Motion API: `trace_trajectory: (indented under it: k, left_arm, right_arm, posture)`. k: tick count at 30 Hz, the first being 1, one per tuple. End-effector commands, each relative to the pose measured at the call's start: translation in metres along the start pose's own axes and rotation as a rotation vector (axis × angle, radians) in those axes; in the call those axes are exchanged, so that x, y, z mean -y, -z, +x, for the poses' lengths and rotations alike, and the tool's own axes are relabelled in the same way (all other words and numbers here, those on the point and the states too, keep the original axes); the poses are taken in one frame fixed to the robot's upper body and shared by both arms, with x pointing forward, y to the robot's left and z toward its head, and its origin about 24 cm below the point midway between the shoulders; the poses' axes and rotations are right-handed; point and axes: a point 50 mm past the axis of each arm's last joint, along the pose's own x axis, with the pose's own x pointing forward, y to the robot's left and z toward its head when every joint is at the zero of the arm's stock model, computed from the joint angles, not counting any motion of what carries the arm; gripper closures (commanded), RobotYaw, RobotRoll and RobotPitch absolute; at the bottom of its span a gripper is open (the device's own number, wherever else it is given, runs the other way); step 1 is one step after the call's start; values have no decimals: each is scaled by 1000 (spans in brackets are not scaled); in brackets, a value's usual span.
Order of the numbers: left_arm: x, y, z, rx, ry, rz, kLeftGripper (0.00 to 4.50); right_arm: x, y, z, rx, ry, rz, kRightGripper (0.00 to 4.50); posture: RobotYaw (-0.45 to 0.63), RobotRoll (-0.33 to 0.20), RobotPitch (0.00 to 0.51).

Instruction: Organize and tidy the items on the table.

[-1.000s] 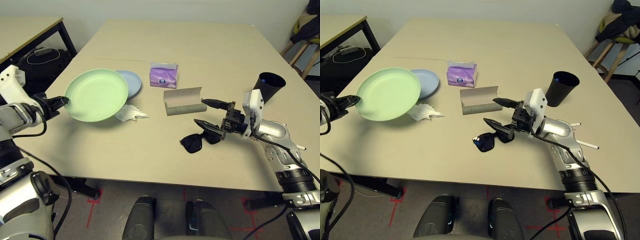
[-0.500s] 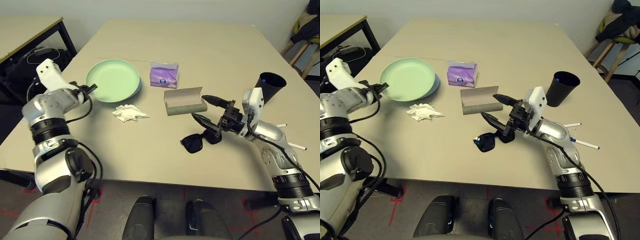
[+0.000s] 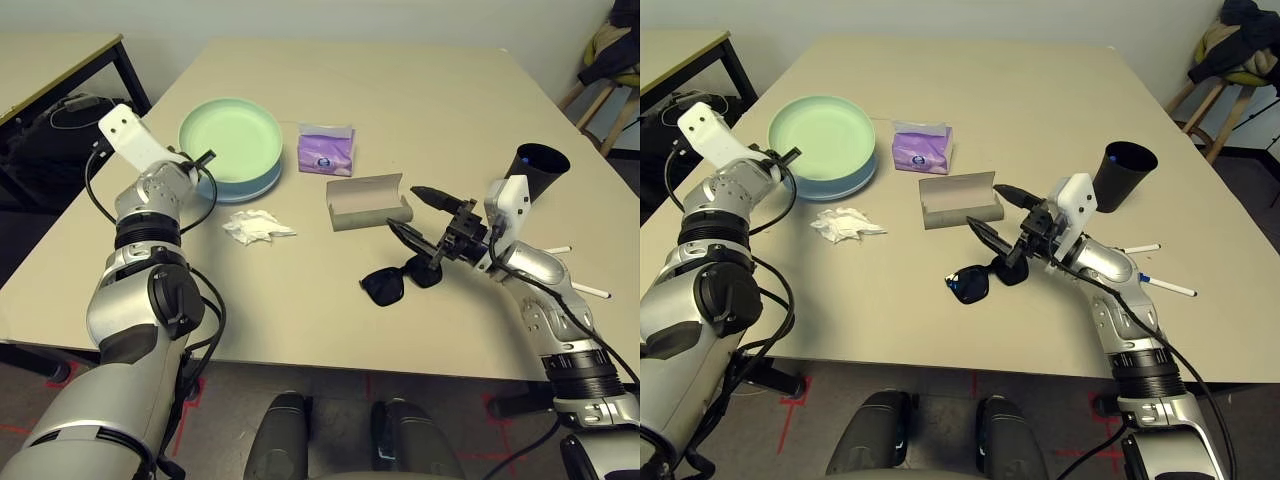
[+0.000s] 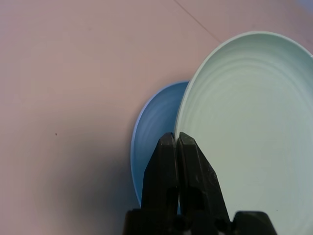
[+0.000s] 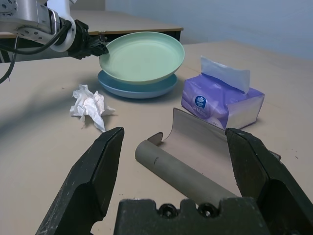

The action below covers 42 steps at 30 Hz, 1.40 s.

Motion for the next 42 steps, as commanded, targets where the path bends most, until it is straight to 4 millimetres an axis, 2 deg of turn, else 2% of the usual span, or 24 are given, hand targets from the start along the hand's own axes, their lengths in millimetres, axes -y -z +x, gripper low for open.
trace_trajectory:
  k: [1, 6, 7, 9, 14, 17, 18, 22, 27, 33, 42]
  left_arm:
    - [5, -1, 0, -16, -1, -5, 4484]
    - [5, 1, 0, -46, -6, 30, 4484]
    - [4, 1, 0, -45, -9, 47, 3978]
    - [3, 1, -1, -42, -8, 63, 3402]
    - [0, -8, -2, 56, 9, 173, 1411]
    - [1, -15, -4, 173, 117, 298, 240]
    - [2, -15, -6, 177, 182, 329, 24]
    - [9, -5, -20, 94, 538, 424, 24]
    - [-7, 14, -35, -83, 769, 684, 24]
    - [-24, 26, -40, -247, 850, 815, 24]
    - [-27, 40, -49, -323, 954, 931, 24]
  right_arm:
    - [-1, -3, 0, 13, 3, -5, 0]
    - [0, -4, 0, 17, 2, -6, 0]
    - [0, -5, 1, 18, 3, -7, 0]
    - [0, -5, 1, 20, 3, -7, 0]
    - [0, -5, 1, 20, 3, -9, 0]
    - [0, -5, 1, 21, 5, -9, 0]
    - [0, -5, 1, 21, 6, -9, 0]
    - [0, -4, 0, 20, 7, -7, 0]
    - [0, -4, 1, 19, 2, -7, 0]
    - [0, -4, 2, 21, -4, -8, 0]
    - [0, 1, -3, -52, -16, -27, 0]
  posture:
    - [134, 0, 69]
    - [133, 0, 67]
    - [132, 0, 67]
    - [132, 0, 66]
    - [133, 0, 66]
    - [136, 0, 68]
    - [137, 0, 69]
    - [142, 0, 72]
    - [148, 0, 73]
    - [146, 0, 74]
    - [141, 0, 72]
